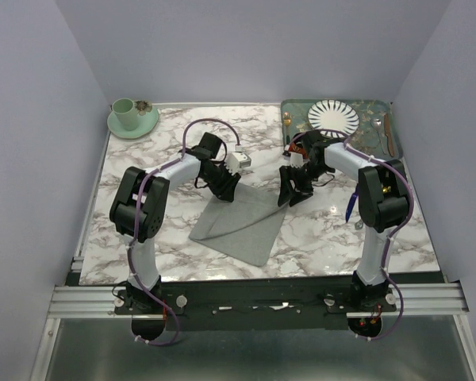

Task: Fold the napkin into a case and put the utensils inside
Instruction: Fold the top corner of the square-folded napkin at the center of the board, then pick up the top corner of the square folded napkin from the center of the board.

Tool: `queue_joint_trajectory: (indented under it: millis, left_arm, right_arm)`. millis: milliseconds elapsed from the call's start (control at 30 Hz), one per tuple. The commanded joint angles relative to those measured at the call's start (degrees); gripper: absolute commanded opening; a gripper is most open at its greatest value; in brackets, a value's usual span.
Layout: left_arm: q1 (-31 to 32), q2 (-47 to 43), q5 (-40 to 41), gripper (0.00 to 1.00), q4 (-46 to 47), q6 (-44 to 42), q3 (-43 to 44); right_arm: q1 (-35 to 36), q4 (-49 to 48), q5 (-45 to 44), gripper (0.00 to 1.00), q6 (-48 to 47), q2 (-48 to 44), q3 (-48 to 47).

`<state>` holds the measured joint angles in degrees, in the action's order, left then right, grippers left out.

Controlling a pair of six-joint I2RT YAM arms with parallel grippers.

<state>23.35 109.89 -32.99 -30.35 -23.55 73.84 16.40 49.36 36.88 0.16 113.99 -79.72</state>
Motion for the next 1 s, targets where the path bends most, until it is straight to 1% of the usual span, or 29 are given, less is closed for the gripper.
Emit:
queue_joint_trajectory:
  millis: [0, 33, 67, 133, 167, 267, 433, 467, 567, 667, 967]
  left_arm:
    - [-0.15, 1.47, -2.08, 0.39, -1.29, 1.14, 1.74]
    - [-0.15, 1.47, -2.08, 0.35, -1.29, 1.14, 1.83]
    - [-0.15, 1.30, -2.25, 0.27, -1.55, 1.14, 2.00]
    - [-0.15, 0.68, -2.43, 0.18, -1.56, 1.14, 2.27]
    - [-0.24, 0.33, -2.60, 0.10, -1.73, 1.14, 2.36]
    - [-0.24, -0.64, -2.69, 0.00, -2.34, 1.23, 3.32]
    - [-0.94, -0.20, -1.37, 0.00, -3.66, 1.06, 6.30]
    - [-1.03, -0.11, -1.29, 0.07, -4.71, 1.05, 6.49]
    - [-1.03, -0.37, -1.46, 0.35, -4.37, 1.92, 5.09]
    - [-0.86, -0.29, -1.90, 0.41, -3.67, 2.89, 3.42]
    - [-0.06, 0.42, -2.43, 0.44, -2.17, 4.30, 1.30]
  right_arm:
    - [-0.23, 1.00, 1.09, 0.65, -1.04, -0.97, -0.78]
    - [-0.23, 1.00, 1.09, 0.65, -1.13, -0.97, -0.78]
    - [-0.23, 1.17, 1.17, 0.65, -1.22, -0.88, -0.87]
    - [-0.23, 1.35, 1.17, 0.65, -1.22, -0.79, -1.13]
    - [-0.32, 1.44, 1.26, 0.65, -1.22, -0.79, -1.22]
    - [-0.23, 1.44, 1.44, 0.65, -1.39, -0.79, -1.75]
    - [-0.23, 1.35, 1.35, 0.65, -1.57, -0.88, -2.37]
    - [-0.23, 1.52, 1.35, 0.65, -1.57, -0.79, -2.45]
    - [-0.23, 1.52, 1.26, 0.65, -1.66, -0.79, -2.37]
    - [-0.23, 1.53, 1.26, 0.65, -1.57, -0.62, -2.37]
    - [-0.23, 1.52, 1.26, 0.65, -1.40, 0.17, -2.63]
